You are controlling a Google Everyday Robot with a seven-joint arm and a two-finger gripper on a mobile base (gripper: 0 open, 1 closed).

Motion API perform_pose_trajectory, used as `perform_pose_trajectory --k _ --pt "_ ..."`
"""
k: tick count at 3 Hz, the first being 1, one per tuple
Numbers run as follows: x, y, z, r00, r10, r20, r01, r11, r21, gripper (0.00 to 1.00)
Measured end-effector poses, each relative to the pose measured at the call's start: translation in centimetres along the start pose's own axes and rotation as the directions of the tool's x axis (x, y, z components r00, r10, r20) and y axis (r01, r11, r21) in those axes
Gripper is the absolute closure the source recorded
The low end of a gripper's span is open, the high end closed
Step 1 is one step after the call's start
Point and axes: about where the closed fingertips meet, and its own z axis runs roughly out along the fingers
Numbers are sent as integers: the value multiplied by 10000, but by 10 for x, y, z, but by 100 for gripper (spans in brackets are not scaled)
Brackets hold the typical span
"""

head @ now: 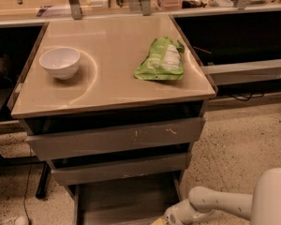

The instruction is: Close bottom drawer

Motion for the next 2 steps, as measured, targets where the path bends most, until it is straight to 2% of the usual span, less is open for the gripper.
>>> perform_pose_trajectory --k 1,2 --pt "0 0 0 10000 0 0 0 10000 0 0" --pt "0 0 0 10000 0 -1 0 10000 -1 0"
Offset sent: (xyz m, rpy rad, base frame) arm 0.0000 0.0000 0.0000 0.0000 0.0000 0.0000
